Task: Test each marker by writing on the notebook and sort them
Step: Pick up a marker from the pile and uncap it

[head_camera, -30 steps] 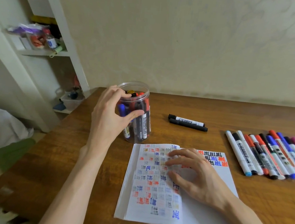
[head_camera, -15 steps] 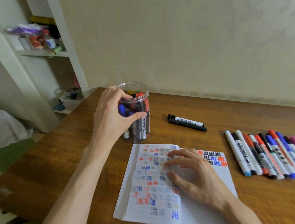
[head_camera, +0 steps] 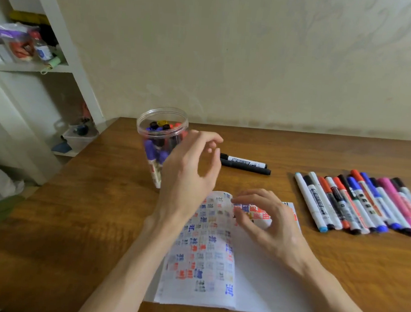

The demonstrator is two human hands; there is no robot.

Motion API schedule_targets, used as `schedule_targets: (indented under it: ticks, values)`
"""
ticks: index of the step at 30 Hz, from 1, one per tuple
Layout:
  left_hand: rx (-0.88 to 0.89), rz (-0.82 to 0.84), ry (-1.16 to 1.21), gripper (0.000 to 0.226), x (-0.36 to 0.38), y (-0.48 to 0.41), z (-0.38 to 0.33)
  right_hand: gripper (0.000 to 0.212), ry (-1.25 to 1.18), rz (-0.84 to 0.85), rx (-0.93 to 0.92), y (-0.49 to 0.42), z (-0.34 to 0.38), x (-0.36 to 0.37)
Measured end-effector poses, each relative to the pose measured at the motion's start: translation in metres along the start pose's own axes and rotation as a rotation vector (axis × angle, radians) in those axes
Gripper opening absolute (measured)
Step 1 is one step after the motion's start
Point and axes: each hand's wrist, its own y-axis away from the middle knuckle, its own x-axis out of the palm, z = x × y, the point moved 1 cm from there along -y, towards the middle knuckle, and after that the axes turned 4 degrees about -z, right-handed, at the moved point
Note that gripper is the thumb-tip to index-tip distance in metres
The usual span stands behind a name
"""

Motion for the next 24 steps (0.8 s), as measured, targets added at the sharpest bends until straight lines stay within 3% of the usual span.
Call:
schedule_targets:
  ticks: [4,7,13,24]
  values:
    - [-0.32,0.366,0.014,0.031,0.062,0.005,-0.003,0.021,0.006,-0.073,0.063,0.0,-0.008,-0.012]
    - [-0.368,0.502,-0.159,0.05,0.1,0.012,0.01,0.019,-0.008,-0.127,0.114,0.0,-0.012,-0.018]
    - [-0.33,0.558,-0.449,0.043,0.116,0.02,0.037,0.02,0.003,-0.221,0.221,0.0,-0.022,-0.03]
    - [-0.366,0.561,-0.385,0.031,0.104,0.016,0.04,0.022,0.025,-0.235,0.303,-0.003,-0.027,-0.031]
